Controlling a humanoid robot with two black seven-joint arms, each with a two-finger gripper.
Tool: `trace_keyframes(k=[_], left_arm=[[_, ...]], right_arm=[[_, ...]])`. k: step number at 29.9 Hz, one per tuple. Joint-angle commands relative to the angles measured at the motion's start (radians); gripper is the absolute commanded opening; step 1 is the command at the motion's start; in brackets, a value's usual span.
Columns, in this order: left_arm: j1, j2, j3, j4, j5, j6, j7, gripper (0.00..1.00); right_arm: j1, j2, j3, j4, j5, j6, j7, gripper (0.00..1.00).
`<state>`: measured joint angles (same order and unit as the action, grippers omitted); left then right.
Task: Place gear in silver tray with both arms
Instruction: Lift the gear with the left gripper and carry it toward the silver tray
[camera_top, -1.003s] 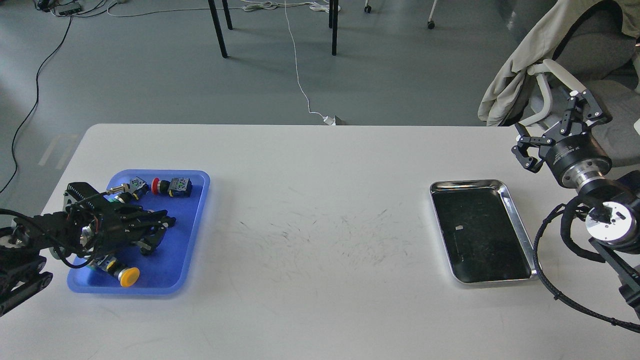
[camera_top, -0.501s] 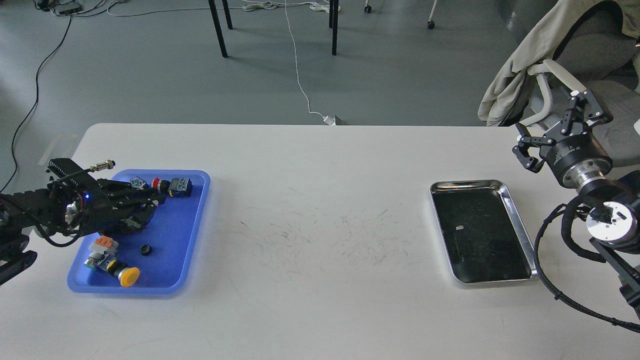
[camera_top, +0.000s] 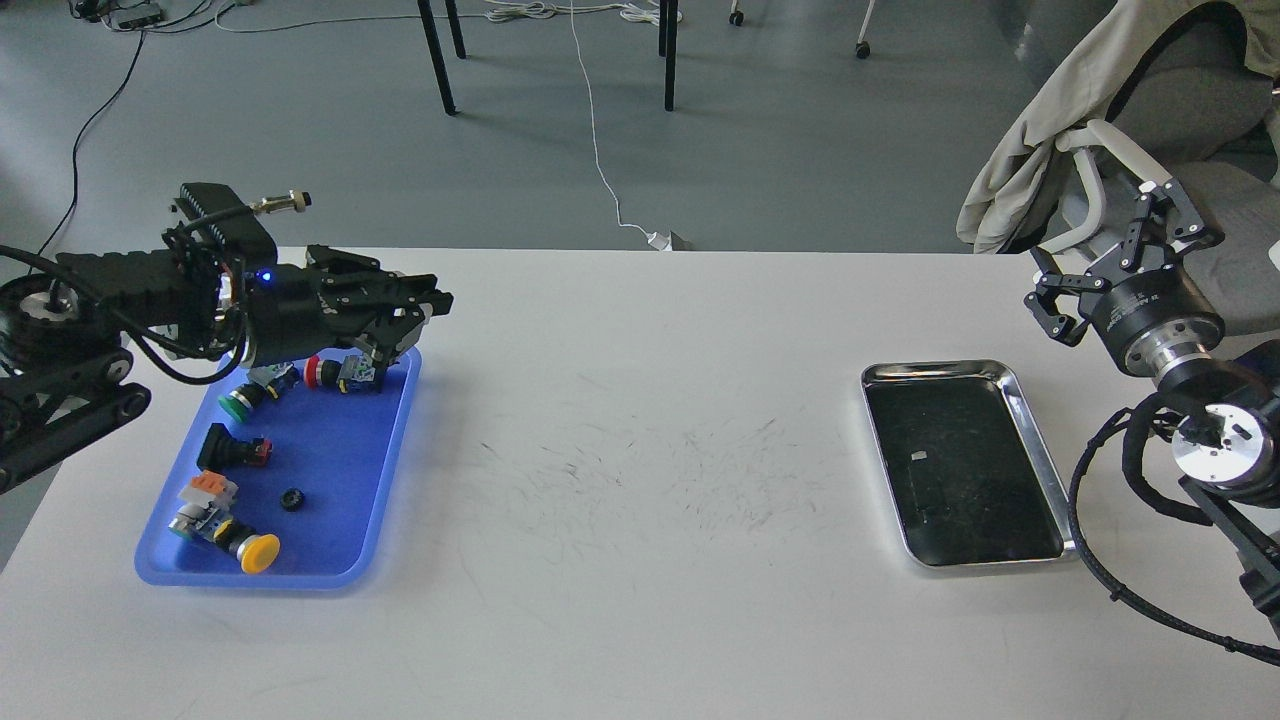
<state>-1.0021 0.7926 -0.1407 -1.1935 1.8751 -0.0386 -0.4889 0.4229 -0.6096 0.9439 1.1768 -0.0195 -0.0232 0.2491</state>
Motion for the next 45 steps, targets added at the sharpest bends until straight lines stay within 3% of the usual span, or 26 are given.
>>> trace_keyframes(k=[1,12,22,32,45], left_arm=[[-0.039,-0.087,0.004,-0.003,0.007,-0.027,0.0,0.12],[-0.093,-0.462,0.084,0.152,0.015,-0.072,0.0,0.12],[-0.05,-0.788,0.153,0.423,0.013,-0.069,0.0,0.13],[-0.02,-0.793,0.161,0.575,0.009,-0.066,0.0,0.13],[0.008,-0.793,0.159,0.581,-0.028,-0.055,0.0,0.14]], right_arm=[[0.0,-0.002,0.004,-0.002,0.0,0.0,-0.004,0.99],[-0.003,-0.015,0.03,-0.009,0.016,-0.009,-0.01,0.99],[-0.015,-0.019,0.044,-0.011,0.016,-0.011,-0.01,0.99],[-0.015,-0.016,0.044,-0.011,0.016,-0.011,-0.008,0.99],[-0.03,-0.016,0.044,-0.011,0.016,-0.011,-0.008,0.99]])
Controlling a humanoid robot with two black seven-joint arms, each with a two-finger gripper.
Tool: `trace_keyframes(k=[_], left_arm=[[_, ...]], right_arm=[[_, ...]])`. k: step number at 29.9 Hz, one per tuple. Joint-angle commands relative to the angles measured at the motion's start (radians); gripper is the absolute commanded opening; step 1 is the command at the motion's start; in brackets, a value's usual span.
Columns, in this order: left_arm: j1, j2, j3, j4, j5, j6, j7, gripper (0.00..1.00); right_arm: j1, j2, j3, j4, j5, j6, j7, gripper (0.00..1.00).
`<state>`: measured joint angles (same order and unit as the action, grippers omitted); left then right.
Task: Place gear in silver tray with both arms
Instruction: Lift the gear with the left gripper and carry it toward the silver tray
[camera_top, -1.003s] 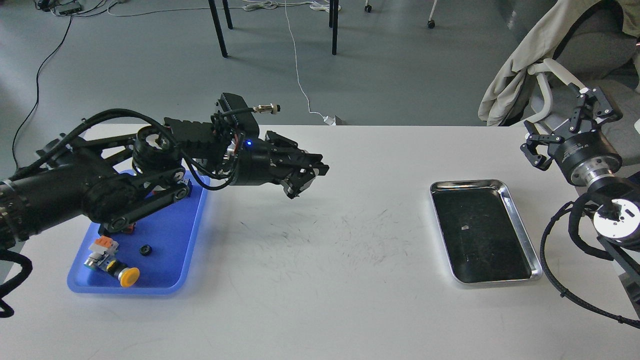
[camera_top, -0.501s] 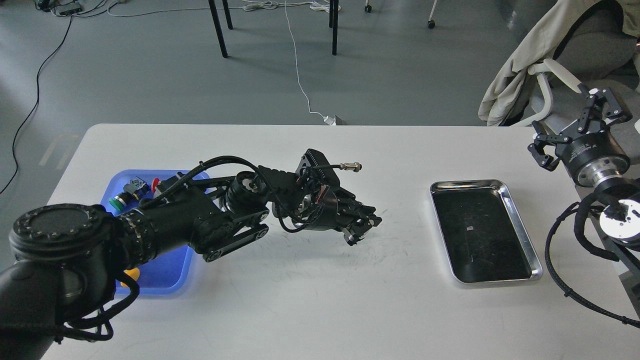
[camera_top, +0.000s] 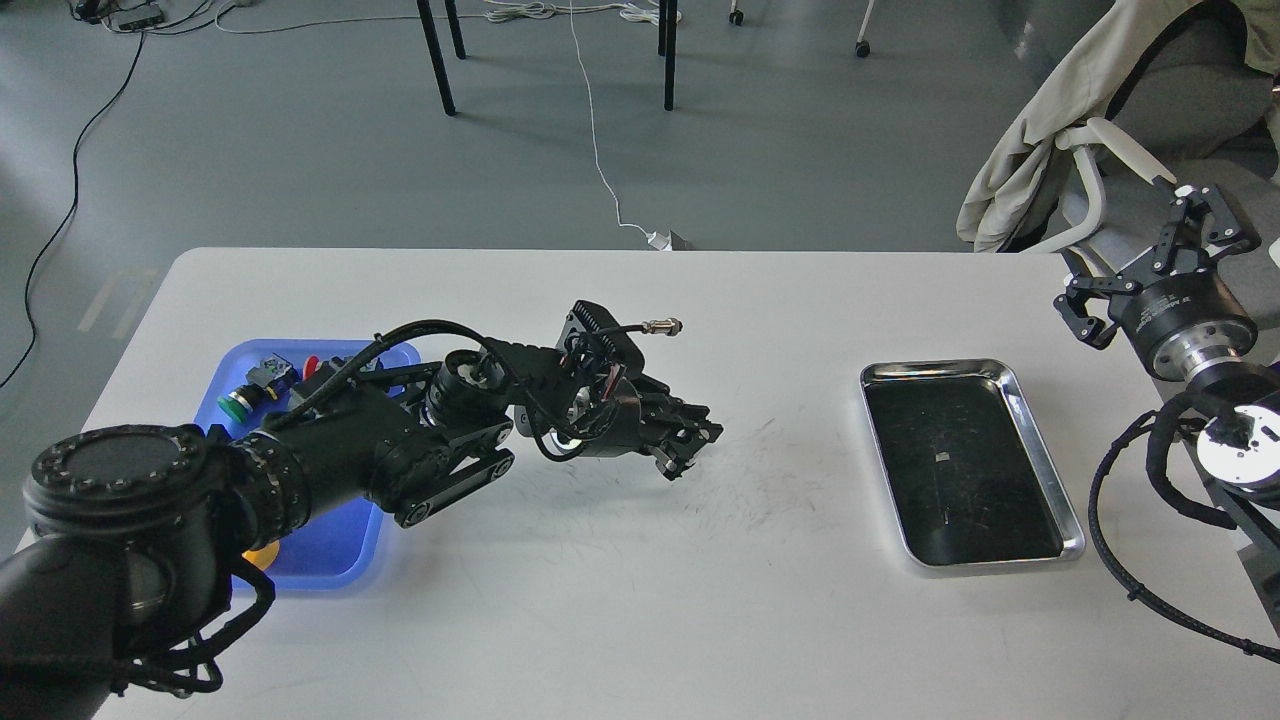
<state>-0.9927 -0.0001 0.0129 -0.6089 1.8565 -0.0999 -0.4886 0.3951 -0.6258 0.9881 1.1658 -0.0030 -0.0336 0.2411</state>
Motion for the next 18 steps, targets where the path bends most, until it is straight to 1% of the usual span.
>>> trace_keyframes(k=[1,5,8,12,14,18], left_arm=[[-0.003,0.0,0.006,-0.003,-0.011,0.008,0.0,0.14],[-0.006,0.0,0.002,-0.006,-0.017,0.015,0.0,0.14],[-0.001,0.0,0.002,-0.04,-0.019,0.023,0.0,0.14],[0.005,0.0,0.001,-0.061,-0.025,0.054,0.0,0.15],[-0.001,0.0,0.002,-0.098,-0.028,0.054,0.0,0.15],[0.003,0.0,0.002,-0.1,-0.028,0.055,0.0,0.15]], right_arm=[[-0.002,0.0,-0.002,0.0,0.0,0.0,0.0,0.99],[-0.002,-0.002,-0.003,0.0,-0.002,0.0,0.001,0.99],[-0.004,-0.002,-0.003,0.0,-0.002,0.0,0.001,0.99],[-0.004,-0.003,-0.005,0.0,-0.002,0.0,0.001,0.99],[-0.004,-0.003,-0.006,0.0,-0.002,0.0,0.001,0.99],[-0.004,-0.005,-0.006,0.0,-0.002,0.0,0.0,0.99]])
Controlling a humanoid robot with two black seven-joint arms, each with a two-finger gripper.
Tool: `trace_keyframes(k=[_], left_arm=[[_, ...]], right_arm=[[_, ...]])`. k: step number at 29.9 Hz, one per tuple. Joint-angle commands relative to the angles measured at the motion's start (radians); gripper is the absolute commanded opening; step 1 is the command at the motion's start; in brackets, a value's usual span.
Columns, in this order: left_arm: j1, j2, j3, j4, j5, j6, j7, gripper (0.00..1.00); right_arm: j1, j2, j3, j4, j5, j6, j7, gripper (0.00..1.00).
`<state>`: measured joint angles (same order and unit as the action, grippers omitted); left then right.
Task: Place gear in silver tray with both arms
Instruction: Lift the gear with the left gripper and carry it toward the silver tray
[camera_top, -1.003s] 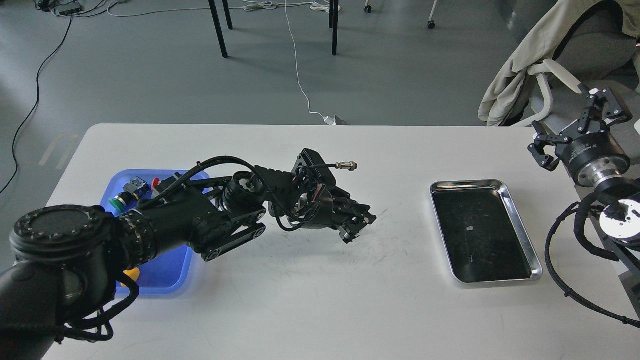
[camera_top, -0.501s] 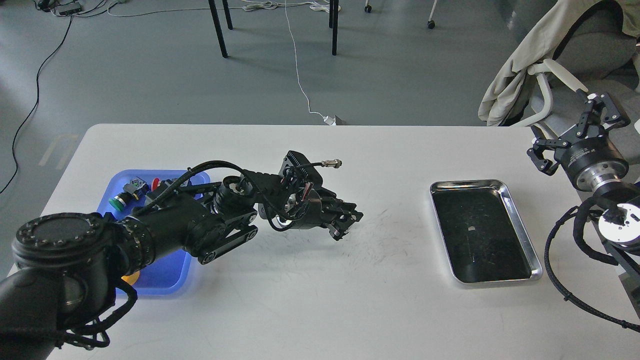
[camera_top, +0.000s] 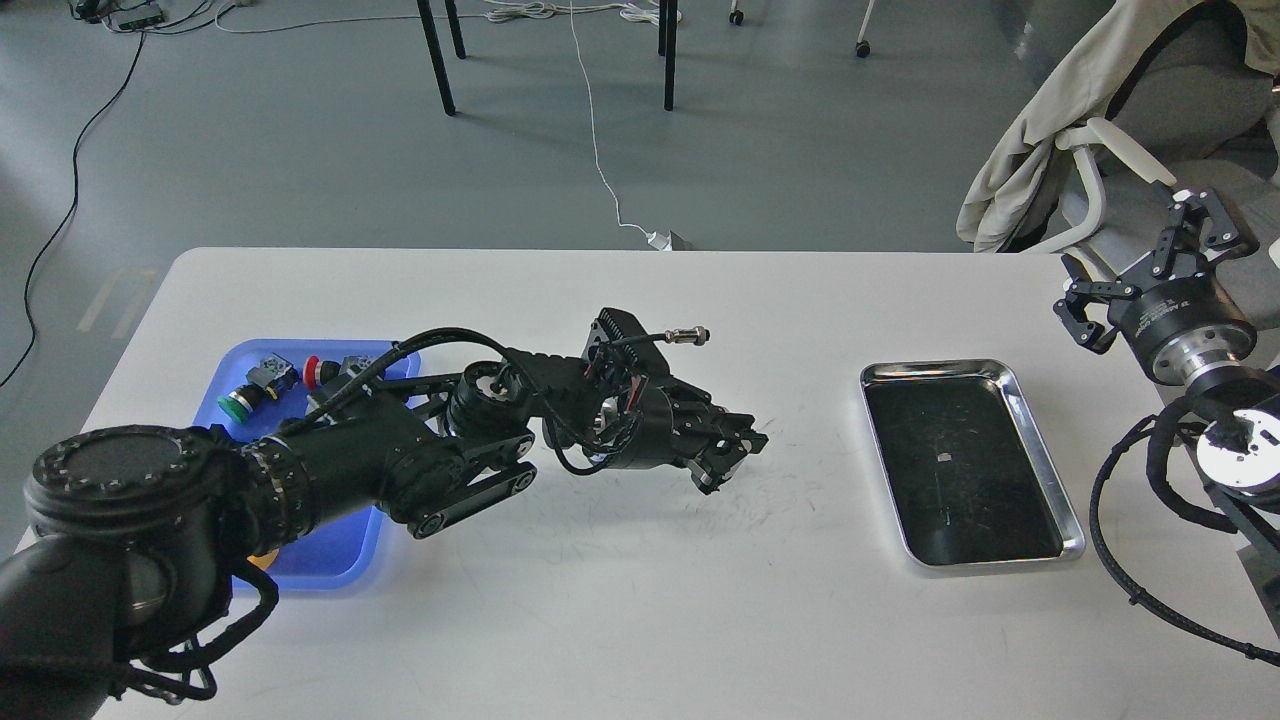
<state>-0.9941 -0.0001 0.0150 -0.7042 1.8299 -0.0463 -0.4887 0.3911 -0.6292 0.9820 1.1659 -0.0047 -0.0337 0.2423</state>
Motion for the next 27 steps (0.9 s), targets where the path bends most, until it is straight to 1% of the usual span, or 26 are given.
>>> trace_keyframes(k=[1,6,9,13,18,19,20,21,22,27], left_arm=[[0.008,0.0,0.0,-0.005,0.0,0.003,0.0,0.15],[0.035,0.0,-0.001,-0.006,-0.001,0.006,0.0,0.16],[0.06,0.0,-0.003,-0.017,-0.012,0.029,0.0,0.16],[0.068,0.0,-0.004,-0.015,-0.028,0.032,0.0,0.18],[0.075,0.0,-0.004,-0.017,-0.041,0.032,0.0,0.22],[0.075,0.0,-0.004,-0.017,-0.049,0.032,0.0,0.24],[0.077,0.0,-0.006,-0.017,-0.057,0.032,0.0,0.28],[0.08,0.0,-0.006,-0.018,-0.069,0.034,0.0,0.35],[0.084,0.0,-0.004,-0.021,-0.084,0.032,0.0,0.37],[0.087,0.0,-0.003,-0.026,-0.124,0.032,0.0,0.41]], right_arm=[[0.0,-0.001,0.0,0.0,0.0,0.0,-0.002,0.99],[0.0,-0.004,-0.005,-0.002,-0.001,0.0,-0.002,0.99],[0.0,-0.004,-0.006,-0.002,-0.001,0.0,-0.002,0.99],[0.0,-0.009,-0.008,-0.002,-0.001,0.0,-0.002,0.99],[0.0,-0.015,-0.008,0.0,-0.001,0.0,-0.002,0.99],[0.0,-0.015,-0.009,0.0,-0.001,0.0,-0.002,0.99],[0.0,-0.015,-0.009,0.0,-0.001,0.0,-0.002,0.99],[0.0,-0.017,-0.009,0.0,-0.001,0.0,-0.002,0.99],[0.0,-0.017,-0.009,0.0,-0.001,0.0,-0.002,0.99],[0.0,-0.023,-0.011,0.0,-0.001,0.0,-0.002,0.99]])
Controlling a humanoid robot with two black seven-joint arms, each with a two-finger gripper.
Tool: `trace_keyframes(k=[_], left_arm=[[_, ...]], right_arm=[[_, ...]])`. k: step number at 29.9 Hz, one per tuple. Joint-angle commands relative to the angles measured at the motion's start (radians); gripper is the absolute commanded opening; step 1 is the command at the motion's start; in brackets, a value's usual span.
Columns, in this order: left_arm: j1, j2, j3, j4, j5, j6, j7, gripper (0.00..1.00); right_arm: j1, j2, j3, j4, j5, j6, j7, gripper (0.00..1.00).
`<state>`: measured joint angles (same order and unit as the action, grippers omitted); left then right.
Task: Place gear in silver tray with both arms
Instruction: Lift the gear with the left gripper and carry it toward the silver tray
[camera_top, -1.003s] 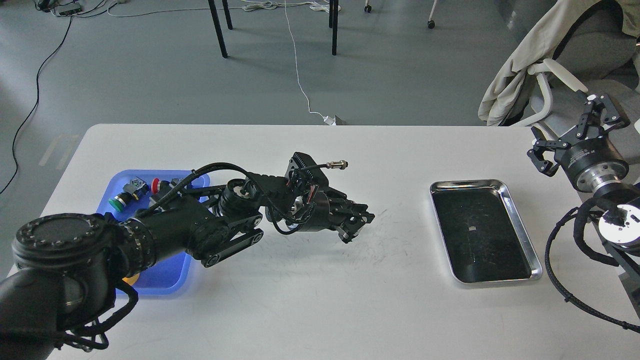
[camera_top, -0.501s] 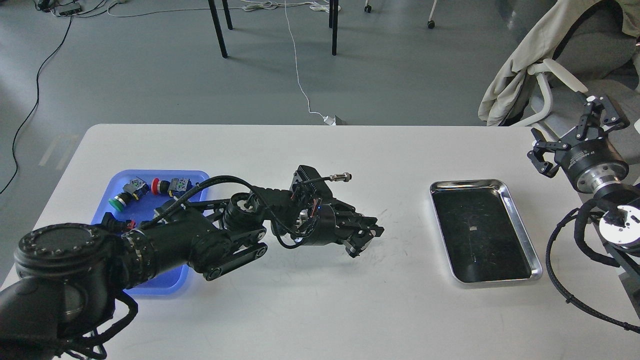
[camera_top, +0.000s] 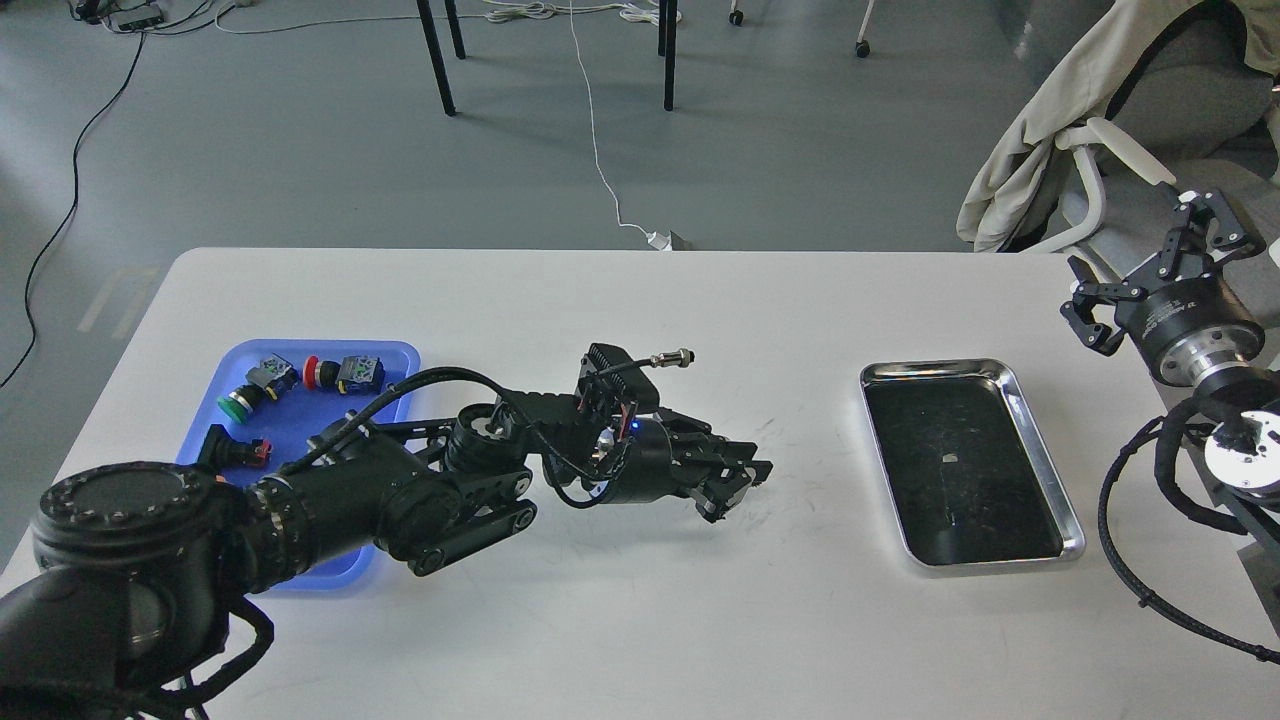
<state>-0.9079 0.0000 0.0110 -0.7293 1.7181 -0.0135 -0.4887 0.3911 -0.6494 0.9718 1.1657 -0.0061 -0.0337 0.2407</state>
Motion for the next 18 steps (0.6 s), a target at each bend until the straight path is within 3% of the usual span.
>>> trace_keyframes(k=[1,10,16,18], left_arm=[[0.001,0.0,0.001,-0.001,-0.012,0.0,0.0,0.41],[0.0,0.0,-0.022,0.001,-0.058,0.001,0.0,0.47],[-0.026,0.0,-0.075,0.001,-0.126,0.001,0.0,0.55],[-0.038,0.0,-0.101,0.001,-0.156,0.001,0.0,0.56]], right_arm=[[0.0,-0.003,-0.001,0.0,0.0,0.0,0.0,0.99],[0.012,-0.03,-0.074,-0.001,-0.002,-0.011,-0.004,0.99],[0.046,-0.137,-0.188,0.008,-0.003,0.0,-0.08,0.99],[0.063,-0.167,-0.208,0.008,-0.002,0.006,-0.086,0.99]])
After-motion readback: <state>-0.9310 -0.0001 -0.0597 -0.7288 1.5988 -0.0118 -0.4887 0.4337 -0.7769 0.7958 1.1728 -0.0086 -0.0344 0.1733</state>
